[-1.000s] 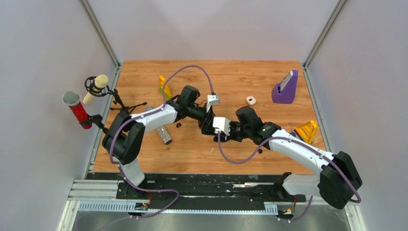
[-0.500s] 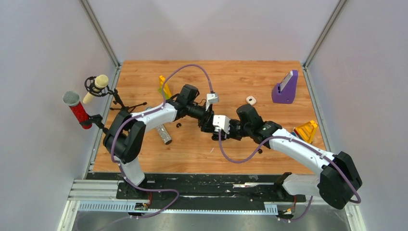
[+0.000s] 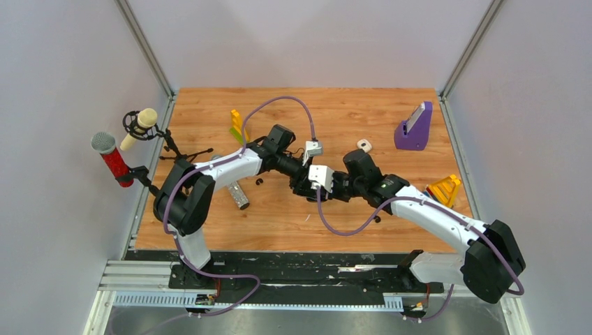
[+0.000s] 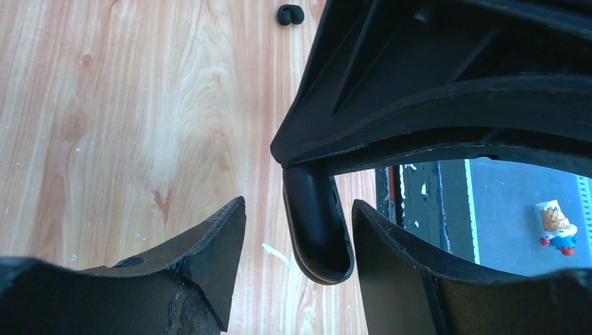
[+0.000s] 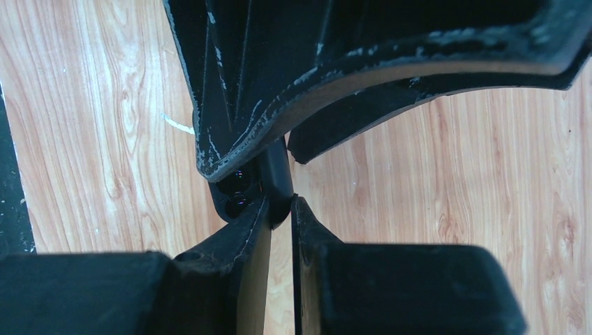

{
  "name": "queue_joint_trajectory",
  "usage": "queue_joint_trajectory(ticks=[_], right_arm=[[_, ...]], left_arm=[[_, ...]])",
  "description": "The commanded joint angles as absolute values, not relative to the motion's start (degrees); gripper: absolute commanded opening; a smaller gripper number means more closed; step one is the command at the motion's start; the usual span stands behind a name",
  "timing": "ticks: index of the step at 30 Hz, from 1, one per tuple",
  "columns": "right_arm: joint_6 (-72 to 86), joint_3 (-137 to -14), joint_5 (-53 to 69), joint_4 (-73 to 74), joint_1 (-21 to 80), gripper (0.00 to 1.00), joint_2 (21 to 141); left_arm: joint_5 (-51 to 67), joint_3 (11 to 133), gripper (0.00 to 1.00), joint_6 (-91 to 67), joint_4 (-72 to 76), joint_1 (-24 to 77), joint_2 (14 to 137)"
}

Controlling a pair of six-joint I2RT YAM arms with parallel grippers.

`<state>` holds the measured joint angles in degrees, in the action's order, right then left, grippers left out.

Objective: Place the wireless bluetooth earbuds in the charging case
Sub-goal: Open the charging case.

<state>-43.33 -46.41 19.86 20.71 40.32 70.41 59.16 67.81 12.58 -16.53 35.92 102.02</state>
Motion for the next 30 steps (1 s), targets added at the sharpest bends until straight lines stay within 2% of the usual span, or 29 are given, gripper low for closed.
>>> queue_joint_trajectory(ticks=[1,3,6,8,9,12,18,23,30], right_arm=[[-42.76,-49.86,21.66,21.01,40.45,0.02,70.85],[-42.97,-50.26,21.61,21.63,40.94,0.05,71.55],[-43.09,-51.47,20.8,23.31,41.83,0.06,73.69],[-43.15,-52.72,20.87,25.07,42.36,0.06,75.28],[-43.22,-53.11,20.91,25.96,42.55,0.06,76.15],[-42.82,-54.16,20.68,27.72,42.8,0.05,77.77],[-42.1,-54.8,19.6,27.49,42.72,0.04,76.72],[-42.19,-54.56,19.31,27.45,42.72,0.04,76.71],[-42.51,-54.32,18.45,27.0,42.7,0.04,76.5]], left_arm=[[57.68,69.88,0.64,13.05,-15.95,36.05,102.07],[56.71,70.06,0.58,12.46,-15.64,36.11,102.35],[55.43,70.27,0.57,11.82,-15.37,36.27,102.33],[54.32,69.75,0.61,11.75,-14.58,36.34,101.64],[53.75,69.46,0.66,11.76,-13.71,36.36,101.27],[53.25,67.59,0.7,12.18,-11.88,36.57,99.05],[54.88,69.78,0.69,16.07,-17.26,37.17,100.87],[54.94,71.54,0.6,18.32,-20.73,37.74,101.82],[55.39,72.71,0.63,20.48,-24.21,38.17,102.5]])
